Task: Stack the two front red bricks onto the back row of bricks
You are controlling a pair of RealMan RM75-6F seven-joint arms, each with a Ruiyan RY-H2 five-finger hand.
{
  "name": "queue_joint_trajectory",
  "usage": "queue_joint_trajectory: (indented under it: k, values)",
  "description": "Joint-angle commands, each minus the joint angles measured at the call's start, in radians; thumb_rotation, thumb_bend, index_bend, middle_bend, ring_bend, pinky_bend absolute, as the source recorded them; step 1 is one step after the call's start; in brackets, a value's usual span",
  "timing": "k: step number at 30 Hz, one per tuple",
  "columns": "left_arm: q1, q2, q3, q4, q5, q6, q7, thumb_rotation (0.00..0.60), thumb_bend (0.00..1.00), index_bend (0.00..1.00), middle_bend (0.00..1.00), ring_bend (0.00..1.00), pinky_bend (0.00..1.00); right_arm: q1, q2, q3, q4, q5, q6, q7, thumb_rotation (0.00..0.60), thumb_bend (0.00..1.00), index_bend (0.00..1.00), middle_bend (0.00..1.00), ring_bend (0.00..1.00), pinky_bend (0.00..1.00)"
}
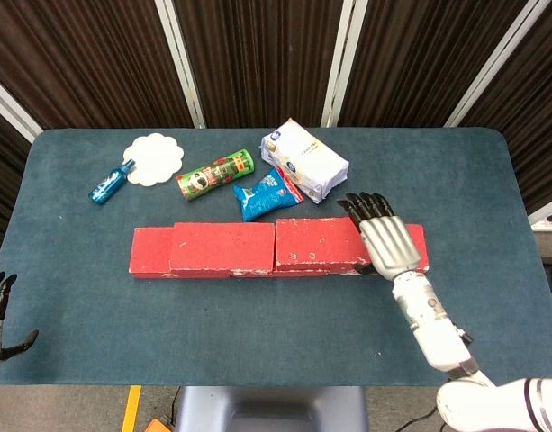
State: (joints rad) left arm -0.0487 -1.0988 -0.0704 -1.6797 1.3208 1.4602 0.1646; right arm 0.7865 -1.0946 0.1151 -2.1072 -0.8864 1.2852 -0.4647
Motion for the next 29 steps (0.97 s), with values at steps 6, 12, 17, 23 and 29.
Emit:
queue_joint_trajectory:
  k: [6, 12, 17, 23, 29]
  values:
    - [-0.003, -0.007, -0.003, 0.01, 0.003, 0.001, -0.002, 0.6, 0.22, 0.0, 0.0, 0.0, 0.04, -0.53, -0.081, -0.298, 0.328, -0.691, 0.392, 0.436, 0.6, 0.0, 0.22, 0.15, 0.07, 0.0]
    - [-0.004, -0.01, -0.005, 0.025, 0.008, 0.004, -0.015, 0.6, 0.22, 0.0, 0.0, 0.0, 0.04, -0.571, -0.15, -0.255, 0.478, -0.679, 0.384, 0.463, 0.6, 0.0, 0.22, 0.15, 0.07, 0.0]
    - [-0.003, -0.01, -0.006, 0.035, 0.026, 0.017, -0.021, 0.6, 0.22, 0.0, 0.0, 0.0, 0.04, -0.601, -0.201, -0.204, 0.549, -0.671, 0.408, 0.44, 0.6, 0.0, 0.23, 0.15, 0.07, 0.0]
    - [-0.005, -0.022, 0.003, 0.037, 0.05, 0.024, 0.002, 0.6, 0.23, 0.0, 0.0, 0.0, 0.04, -0.621, -0.201, -0.187, 0.537, -0.68, 0.398, 0.43, 0.6, 0.0, 0.23, 0.15, 0.07, 0.0]
    - [-0.006, -0.038, 0.013, 0.028, 0.063, 0.031, 0.051, 0.6, 0.23, 0.0, 0.0, 0.0, 0.04, -0.642, -0.193, -0.164, 0.502, -0.675, 0.392, 0.428, 0.6, 0.0, 0.23, 0.15, 0.07, 0.0]
